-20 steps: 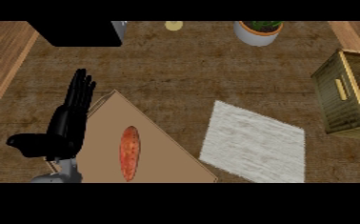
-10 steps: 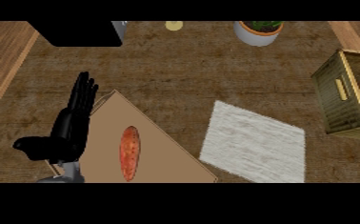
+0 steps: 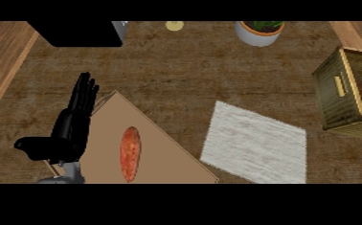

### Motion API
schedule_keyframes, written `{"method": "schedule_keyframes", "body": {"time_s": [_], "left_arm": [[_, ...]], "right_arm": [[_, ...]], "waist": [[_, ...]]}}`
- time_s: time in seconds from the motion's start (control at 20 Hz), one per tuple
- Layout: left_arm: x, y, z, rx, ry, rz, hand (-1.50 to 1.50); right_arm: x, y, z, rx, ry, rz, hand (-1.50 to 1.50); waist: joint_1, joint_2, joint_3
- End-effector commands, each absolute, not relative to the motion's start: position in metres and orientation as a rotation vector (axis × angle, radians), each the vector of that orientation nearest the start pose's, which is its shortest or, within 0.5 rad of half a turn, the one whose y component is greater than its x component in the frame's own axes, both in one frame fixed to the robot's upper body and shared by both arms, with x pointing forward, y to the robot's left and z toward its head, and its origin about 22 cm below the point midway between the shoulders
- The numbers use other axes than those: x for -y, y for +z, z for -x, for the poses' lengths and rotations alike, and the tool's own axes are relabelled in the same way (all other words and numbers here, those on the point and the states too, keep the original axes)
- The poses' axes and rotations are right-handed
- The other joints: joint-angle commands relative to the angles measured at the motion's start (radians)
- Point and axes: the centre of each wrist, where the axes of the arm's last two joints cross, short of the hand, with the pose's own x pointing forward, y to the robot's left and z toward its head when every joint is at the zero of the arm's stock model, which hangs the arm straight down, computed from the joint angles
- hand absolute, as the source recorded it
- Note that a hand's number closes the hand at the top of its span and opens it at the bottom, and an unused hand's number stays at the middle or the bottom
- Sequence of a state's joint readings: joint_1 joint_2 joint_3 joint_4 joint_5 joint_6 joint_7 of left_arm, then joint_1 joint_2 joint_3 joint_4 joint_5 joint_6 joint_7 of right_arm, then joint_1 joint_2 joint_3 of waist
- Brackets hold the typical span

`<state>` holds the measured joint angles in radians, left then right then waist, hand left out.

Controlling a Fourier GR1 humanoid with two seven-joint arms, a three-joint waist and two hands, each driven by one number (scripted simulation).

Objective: Pick the lemon from the placemat and place it in the basket

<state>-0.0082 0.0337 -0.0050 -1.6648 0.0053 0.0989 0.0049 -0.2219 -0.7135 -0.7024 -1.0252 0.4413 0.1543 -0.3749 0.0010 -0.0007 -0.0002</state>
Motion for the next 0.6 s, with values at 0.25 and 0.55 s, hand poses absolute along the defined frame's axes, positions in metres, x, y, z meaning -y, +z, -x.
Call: {"method": "schedule_keyframes", "body": {"time_s": [0.25, 0.55], "left_arm": [[-0.255, 0.018, -0.233, 1.668, 0.051, -0.097, 0.0], [-0.229, 0.04, -0.257, 1.693, 0.062, -0.098, 0.0]], "right_arm": [[0.563, 0.15, -0.212, 1.56, 0.148, 1.216, -1.5], [0.607, 0.197, -0.17, 1.529, -0.034, 1.25, -1.5]], "waist": [[0.002, 0.001, 0.0], [-0.006, 0.001, 0.001]]}}
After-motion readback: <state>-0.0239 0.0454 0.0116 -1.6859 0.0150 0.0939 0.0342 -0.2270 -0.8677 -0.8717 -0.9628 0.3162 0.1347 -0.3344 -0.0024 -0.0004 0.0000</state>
